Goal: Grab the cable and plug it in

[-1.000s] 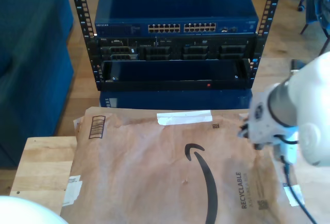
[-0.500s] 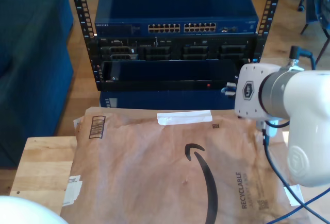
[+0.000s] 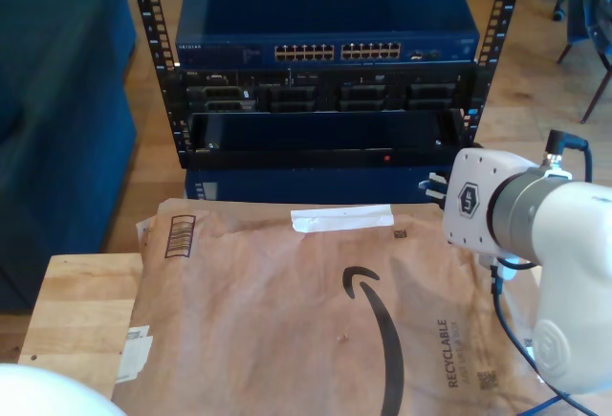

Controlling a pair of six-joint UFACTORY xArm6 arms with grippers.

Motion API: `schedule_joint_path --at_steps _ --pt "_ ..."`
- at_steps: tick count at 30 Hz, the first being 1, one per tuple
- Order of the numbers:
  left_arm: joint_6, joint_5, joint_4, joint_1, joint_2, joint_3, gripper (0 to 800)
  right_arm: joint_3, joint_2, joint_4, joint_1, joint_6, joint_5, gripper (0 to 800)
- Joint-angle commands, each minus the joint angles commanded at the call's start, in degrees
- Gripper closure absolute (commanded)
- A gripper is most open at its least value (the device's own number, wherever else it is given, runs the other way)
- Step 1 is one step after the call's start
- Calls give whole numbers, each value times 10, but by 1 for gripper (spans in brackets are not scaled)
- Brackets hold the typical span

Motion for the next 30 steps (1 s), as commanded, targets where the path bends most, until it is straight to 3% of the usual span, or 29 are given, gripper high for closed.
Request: schedule_joint_path --at_steps 6,9,14,30 --pt "1 0 0 0 -1 0 0 -15 2 -25 3 -3 0 800" --pt "0 0 -1 0 -1 0 0 -17 3 -62 3 0 -4 800" --pt "0 0 0 0 0 0 0 18 0 -65 2 -1 -25 800" --pt "1 0 0 0 0 -1 0 60 130 -62 3 -43 -496 800"
